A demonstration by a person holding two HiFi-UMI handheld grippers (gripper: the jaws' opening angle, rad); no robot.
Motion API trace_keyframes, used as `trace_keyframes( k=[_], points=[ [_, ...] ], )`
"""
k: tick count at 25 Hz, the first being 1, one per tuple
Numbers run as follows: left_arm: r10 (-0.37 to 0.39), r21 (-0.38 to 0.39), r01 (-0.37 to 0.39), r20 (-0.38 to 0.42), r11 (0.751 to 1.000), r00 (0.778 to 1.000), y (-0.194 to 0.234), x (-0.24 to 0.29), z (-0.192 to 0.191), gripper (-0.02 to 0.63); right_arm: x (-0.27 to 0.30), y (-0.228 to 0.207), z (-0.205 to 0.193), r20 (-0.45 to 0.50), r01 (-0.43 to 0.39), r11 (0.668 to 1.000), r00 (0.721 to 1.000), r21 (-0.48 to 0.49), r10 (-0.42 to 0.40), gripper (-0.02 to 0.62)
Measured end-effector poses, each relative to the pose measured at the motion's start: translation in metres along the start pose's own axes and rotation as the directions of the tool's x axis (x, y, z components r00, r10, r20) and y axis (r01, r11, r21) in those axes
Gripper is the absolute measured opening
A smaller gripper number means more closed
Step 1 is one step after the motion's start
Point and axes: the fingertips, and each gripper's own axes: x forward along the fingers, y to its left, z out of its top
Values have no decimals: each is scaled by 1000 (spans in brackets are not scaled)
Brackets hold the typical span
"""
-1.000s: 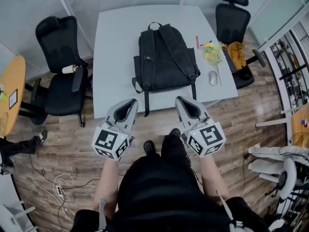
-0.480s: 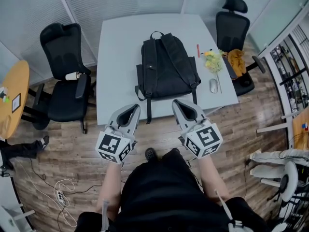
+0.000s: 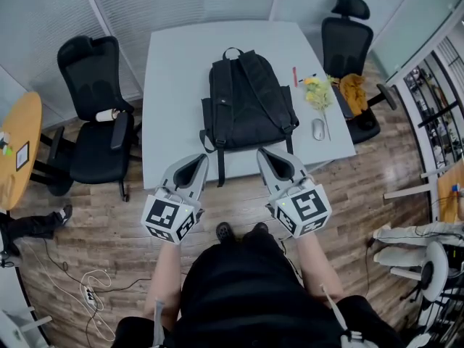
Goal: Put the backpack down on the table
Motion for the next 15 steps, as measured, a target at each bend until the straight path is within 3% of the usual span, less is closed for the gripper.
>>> trace_keyframes(
  k=[15],
  points=[
    [-18, -7, 18, -2, 1000, 1000, -7, 12, -1, -3, -8, -9, -6, -10, 19, 1000, 1000, -5, -19, 8]
  ],
)
